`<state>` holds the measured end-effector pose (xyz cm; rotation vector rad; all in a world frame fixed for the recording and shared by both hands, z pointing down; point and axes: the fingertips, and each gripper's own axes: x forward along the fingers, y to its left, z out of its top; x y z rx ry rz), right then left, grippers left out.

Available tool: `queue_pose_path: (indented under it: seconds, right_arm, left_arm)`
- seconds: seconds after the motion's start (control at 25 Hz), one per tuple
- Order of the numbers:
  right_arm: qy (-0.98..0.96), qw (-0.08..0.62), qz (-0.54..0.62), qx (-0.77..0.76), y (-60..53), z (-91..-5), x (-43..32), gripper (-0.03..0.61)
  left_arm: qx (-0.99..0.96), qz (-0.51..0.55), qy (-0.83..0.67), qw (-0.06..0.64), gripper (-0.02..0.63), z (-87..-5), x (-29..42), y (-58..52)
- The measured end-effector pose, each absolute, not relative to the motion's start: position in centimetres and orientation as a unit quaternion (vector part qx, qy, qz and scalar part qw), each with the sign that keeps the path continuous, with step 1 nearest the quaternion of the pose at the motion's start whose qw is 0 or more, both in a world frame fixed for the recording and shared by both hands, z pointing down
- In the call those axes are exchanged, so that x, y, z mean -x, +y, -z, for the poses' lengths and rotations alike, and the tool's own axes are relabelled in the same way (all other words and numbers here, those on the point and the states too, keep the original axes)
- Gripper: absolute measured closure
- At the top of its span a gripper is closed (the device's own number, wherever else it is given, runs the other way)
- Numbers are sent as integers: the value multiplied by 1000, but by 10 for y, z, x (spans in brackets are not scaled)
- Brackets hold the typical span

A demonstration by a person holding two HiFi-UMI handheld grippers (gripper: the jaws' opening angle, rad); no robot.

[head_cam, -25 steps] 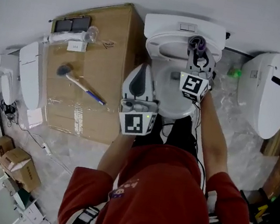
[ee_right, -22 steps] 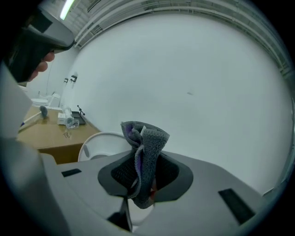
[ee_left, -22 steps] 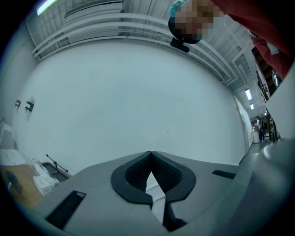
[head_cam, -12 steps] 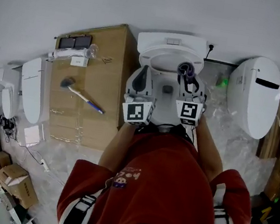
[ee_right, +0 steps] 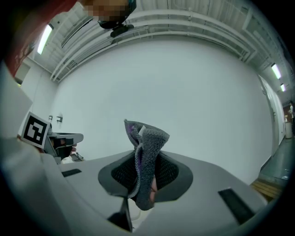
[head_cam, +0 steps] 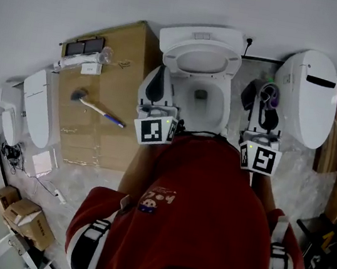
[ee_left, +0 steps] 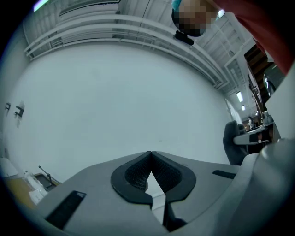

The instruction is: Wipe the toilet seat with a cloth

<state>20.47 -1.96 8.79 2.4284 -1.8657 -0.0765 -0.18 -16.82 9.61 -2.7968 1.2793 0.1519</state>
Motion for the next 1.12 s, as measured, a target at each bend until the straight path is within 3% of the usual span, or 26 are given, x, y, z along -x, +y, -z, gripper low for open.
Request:
queue_pose_path:
  seconds: [0.24,0.44,0.6,0.72,1.12]
  right_arm:
    - [-595,34,44,-802,-17,-79,-217,505]
    - [-585,44,59,-808,-11,-75,-226,505]
    - [-566,52,60,-821,6,-73,-241,505]
    - [-551,57,53,-831,18,-77,-252,505]
    - [-523,70,32,-849,44,-90,-264,505]
  left_arm:
    - [910,-40,409,45,601,-98,2,-171]
    - [906,74,410,77,600,-137,-14,-196]
    - [906,179,364,121,593,-179,-48,-213]
    - [903,236,321,163,509,-203,-81,-222]
    - [834,414,189,314,477,-282,-146,-251]
